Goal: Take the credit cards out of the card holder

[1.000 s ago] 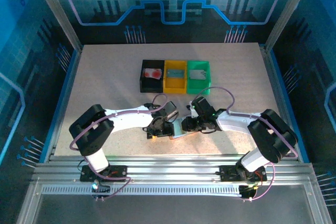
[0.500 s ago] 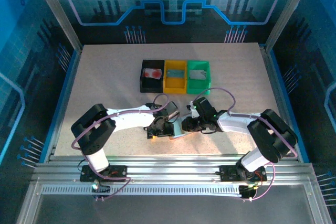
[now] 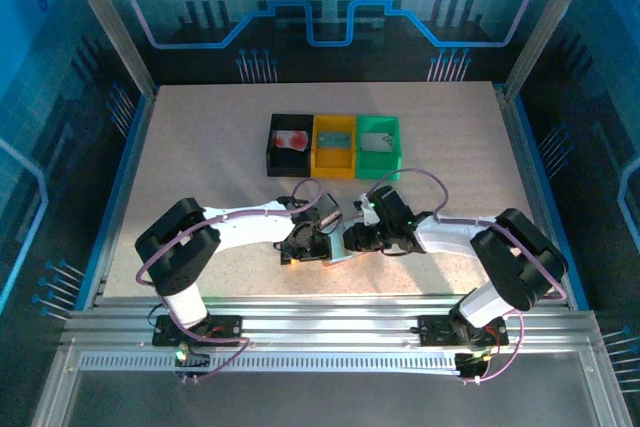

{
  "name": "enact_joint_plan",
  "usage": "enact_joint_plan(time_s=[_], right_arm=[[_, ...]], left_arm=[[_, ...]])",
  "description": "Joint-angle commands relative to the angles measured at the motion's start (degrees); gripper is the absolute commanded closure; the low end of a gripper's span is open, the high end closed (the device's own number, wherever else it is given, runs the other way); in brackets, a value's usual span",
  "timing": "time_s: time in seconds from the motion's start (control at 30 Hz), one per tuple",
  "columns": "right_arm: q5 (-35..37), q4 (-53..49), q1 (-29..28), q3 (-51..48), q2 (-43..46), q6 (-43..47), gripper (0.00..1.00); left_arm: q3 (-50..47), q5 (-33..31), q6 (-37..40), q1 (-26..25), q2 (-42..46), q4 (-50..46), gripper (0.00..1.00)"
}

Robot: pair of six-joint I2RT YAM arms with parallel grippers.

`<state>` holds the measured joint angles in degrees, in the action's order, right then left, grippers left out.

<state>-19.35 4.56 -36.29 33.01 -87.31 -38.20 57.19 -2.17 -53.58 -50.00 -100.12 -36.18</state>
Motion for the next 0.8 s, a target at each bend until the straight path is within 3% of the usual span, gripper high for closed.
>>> enact_joint_plan(time_s=[0.0, 0.2, 0.4, 0.77], right_arm=[[0.8, -1.9, -0.1, -0.5, 3.0, 0.2, 0.78], [7.2, -10.0, -1.5, 1.8, 7.2, 2.2, 0.69], [15.1, -17.5, -5.7, 5.6, 8.6, 2.6, 0.54], [20.8, -19.6, -11.7, 8.6, 6.2, 0.3, 0.42]], left_arm=[[-5.0, 5.6, 0.7, -1.6, -6.4, 12.9, 0.27], [-6.1, 4.3, 0.8, -1.6, -3.3, 13.3, 0.28], [-9.6, 1.4, 0.3, -1.5, 3.7, 15.6, 0.28], [-17.2, -6.0, -0.9, -1.4, 19.2, 17.8, 0.27]])
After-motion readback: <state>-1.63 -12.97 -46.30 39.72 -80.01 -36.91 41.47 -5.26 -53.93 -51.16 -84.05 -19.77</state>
